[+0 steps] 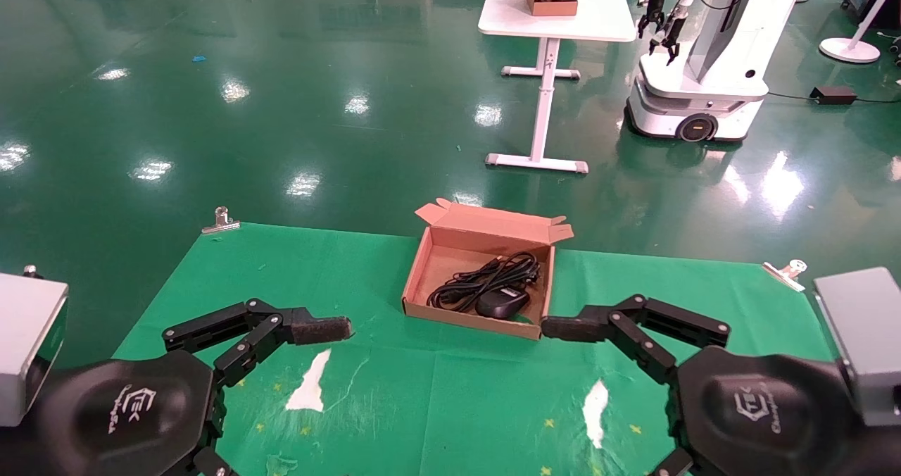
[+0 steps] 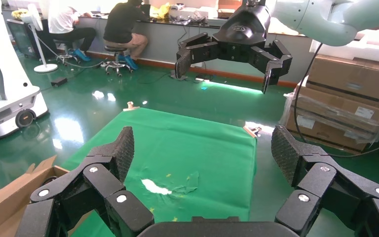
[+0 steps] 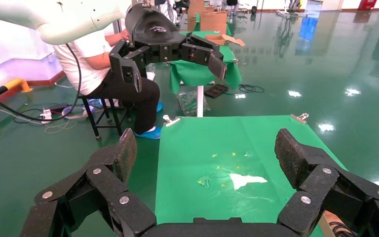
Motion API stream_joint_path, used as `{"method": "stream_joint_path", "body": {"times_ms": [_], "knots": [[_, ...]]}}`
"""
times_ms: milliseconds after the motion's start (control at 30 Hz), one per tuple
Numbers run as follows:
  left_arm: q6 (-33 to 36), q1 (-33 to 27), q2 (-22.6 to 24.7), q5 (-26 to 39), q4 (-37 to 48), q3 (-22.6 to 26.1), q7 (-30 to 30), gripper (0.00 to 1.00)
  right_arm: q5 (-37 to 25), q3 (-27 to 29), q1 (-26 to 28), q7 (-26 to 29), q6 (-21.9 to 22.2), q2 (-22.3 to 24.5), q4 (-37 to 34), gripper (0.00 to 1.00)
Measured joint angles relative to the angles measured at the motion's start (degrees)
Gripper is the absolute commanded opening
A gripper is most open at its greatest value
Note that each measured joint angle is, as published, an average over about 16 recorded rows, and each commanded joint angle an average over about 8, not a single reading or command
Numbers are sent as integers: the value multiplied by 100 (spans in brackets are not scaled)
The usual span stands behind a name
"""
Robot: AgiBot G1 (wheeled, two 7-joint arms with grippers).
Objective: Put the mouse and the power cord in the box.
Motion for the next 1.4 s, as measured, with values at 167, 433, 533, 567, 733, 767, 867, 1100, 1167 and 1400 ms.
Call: {"method": "stream_joint_path", "body": {"times_ms": [167, 433, 533, 567, 733, 767, 867, 1100, 1167, 1400], "knots": [[0, 0, 0, 0, 0, 0, 0, 100, 0, 0, 0, 0, 0, 0, 0, 100], [0, 0, 0, 0, 0, 0, 0, 100, 0, 0, 0, 0, 0, 0, 0, 100], [0, 0, 0, 0, 0, 0, 0, 100, 0, 0, 0, 0, 0, 0, 0, 100], [0, 0, 0, 0, 0, 0, 0, 100, 0, 0, 0, 0, 0, 0, 0, 100], [0, 0, 0, 0, 0, 0, 0, 100, 0, 0, 0, 0, 0, 0, 0, 100], [0, 0, 0, 0, 0, 0, 0, 100, 0, 0, 0, 0, 0, 0, 0, 100], [0, 0, 0, 0, 0, 0, 0, 100, 0, 0, 0, 0, 0, 0, 0, 100], [0, 0, 0, 0, 0, 0, 0, 100, 1, 0, 0, 0, 0, 0, 0, 100], [0, 0, 0, 0, 0, 0, 0, 100, 1, 0, 0, 0, 0, 0, 0, 100], [0, 0, 0, 0, 0, 0, 0, 100, 1, 0, 0, 0, 1, 0, 0, 100]]}}
